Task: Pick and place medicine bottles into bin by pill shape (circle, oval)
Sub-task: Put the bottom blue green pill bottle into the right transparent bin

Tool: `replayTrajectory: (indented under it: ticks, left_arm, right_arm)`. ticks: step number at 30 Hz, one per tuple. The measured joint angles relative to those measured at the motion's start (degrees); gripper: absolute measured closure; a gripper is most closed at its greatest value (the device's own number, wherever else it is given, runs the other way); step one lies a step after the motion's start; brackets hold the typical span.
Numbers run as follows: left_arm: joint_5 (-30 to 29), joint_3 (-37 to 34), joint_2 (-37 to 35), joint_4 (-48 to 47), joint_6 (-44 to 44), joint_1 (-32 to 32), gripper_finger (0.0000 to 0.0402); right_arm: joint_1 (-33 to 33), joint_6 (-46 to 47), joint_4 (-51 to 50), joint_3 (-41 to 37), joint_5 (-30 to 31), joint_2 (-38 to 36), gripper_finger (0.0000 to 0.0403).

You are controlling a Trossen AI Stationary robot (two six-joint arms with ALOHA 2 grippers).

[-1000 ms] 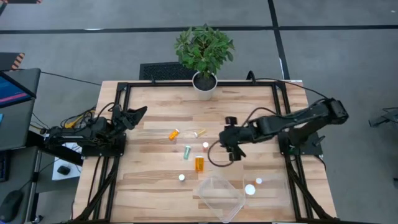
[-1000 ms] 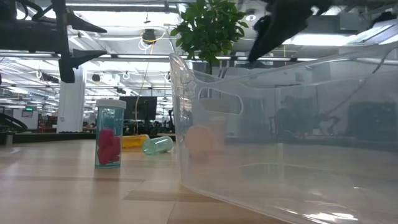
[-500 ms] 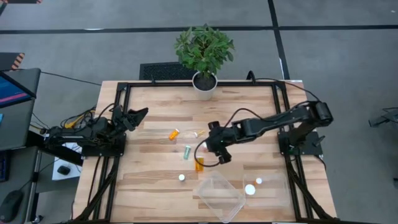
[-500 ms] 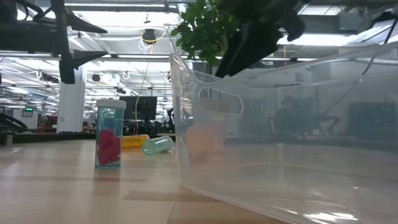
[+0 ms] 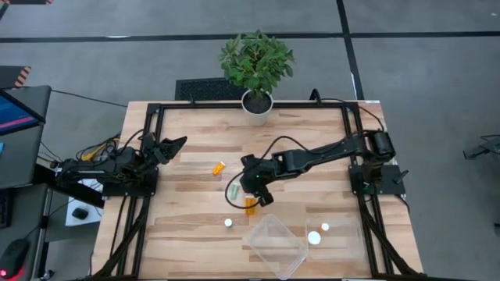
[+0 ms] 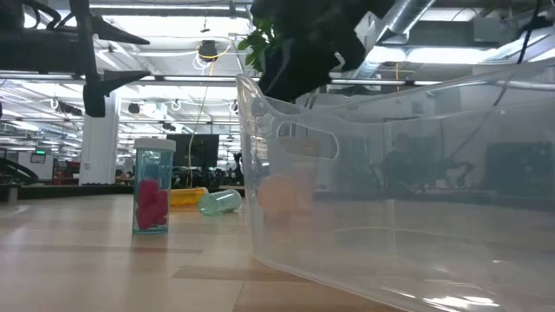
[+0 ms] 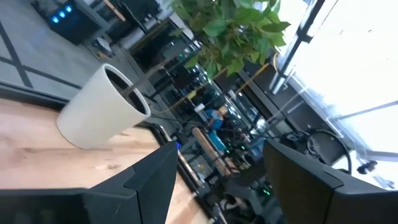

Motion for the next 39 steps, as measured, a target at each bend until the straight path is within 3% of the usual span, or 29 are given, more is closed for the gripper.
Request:
replayTrajectory:
  ticks: [6, 21, 39]
  left_arm:
    - [5.79, 0.0, 0.02, -0.02, 0.24, -0.02, 0.0171]
    - [5.74, 0.0, 0.02, -1.35, 0.26, 0.0, 0.0171]
    - [6.49, 0.0, 0.02, -2.4, -0.58, -0.01, 0.0171]
  right_arm:
    - [1.13, -4.06, 1.12, 2.55, -4.07, 1.44, 0.018]
    - [7.93, -1.41, 11.76, 2.6, -5.14, 3.71, 0.0179]
    - [8.99, 2.25, 21.09, 2.69, -6.63, 6.77, 0.0158]
